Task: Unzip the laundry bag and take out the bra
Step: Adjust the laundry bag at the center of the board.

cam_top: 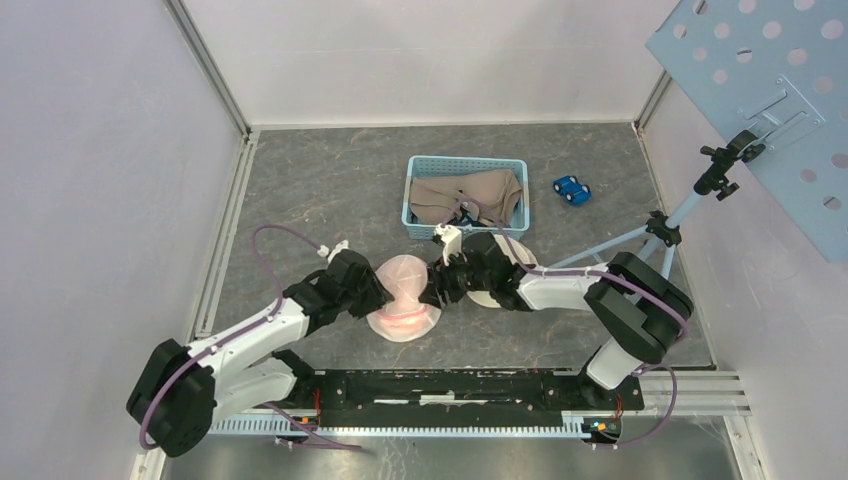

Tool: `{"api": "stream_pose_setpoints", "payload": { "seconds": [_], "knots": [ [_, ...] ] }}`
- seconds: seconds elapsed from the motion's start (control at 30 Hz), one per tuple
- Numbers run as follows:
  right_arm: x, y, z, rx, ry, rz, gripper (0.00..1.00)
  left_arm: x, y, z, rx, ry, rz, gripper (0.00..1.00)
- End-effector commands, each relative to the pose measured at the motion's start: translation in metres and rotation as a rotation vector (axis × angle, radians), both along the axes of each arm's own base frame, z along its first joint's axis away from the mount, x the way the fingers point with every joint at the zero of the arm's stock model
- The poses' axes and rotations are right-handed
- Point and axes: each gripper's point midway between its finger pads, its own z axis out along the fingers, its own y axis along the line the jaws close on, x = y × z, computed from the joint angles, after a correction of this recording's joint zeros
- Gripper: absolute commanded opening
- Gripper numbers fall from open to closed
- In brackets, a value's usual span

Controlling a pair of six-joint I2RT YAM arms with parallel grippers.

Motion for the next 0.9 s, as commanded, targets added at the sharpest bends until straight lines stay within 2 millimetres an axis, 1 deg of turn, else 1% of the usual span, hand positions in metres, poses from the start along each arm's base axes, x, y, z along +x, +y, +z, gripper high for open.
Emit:
{"api": "stream_pose_setpoints", "payload": {
  "seconds": [0.0,0.13,0.23,0.27,0.3,0.37,0.43,0.47,0.6,0.7,0.77,0.87],
  "knots": [
    [-0.018,0.010,0.031,0.182,0.029,0.019,0.59,0.028,0.000,0.010,-0.001,-0.063,0.037,0.45],
    [-0.034,0.015,0.040,0.225,0.035,0.033,0.53,0.043,0.004,0.015,0.034,-0.078,0.018,0.44],
    [-0.051,0.025,0.047,0.261,0.048,0.069,0.53,0.054,0.004,0.020,0.046,-0.092,-0.014,0.45],
    [-0.056,0.028,0.050,0.276,0.057,0.077,0.53,0.057,0.001,0.024,0.044,-0.104,-0.040,0.48],
    [-0.061,0.030,0.052,0.289,0.063,0.085,0.55,0.059,-0.003,0.027,0.038,-0.114,-0.069,0.52],
    [-0.067,0.032,0.058,0.310,0.071,0.095,0.60,0.059,-0.009,0.034,0.028,-0.132,-0.125,0.59],
    [-0.068,0.030,0.066,0.325,0.057,0.094,0.65,0.055,-0.009,0.038,0.028,-0.145,-0.149,0.65],
    [-0.067,0.027,0.068,0.314,0.033,0.088,0.66,0.052,-0.007,0.044,0.022,-0.159,-0.152,0.66],
    [-0.055,0.008,0.077,0.203,-0.170,0.105,0.69,0.032,-0.004,0.057,-0.024,-0.178,-0.172,0.71],
    [-0.047,-0.006,0.088,0.138,-0.335,0.135,0.69,0.015,-0.006,0.056,-0.075,-0.157,-0.196,0.73],
    [-0.040,-0.012,0.091,0.082,-0.426,0.153,0.70,0.006,-0.009,0.054,-0.103,-0.141,-0.223,0.73],
    [-0.032,-0.017,0.091,-0.001,-0.549,0.219,0.70,-0.001,-0.008,0.053,-0.113,-0.132,-0.231,0.73]
  ]
}}
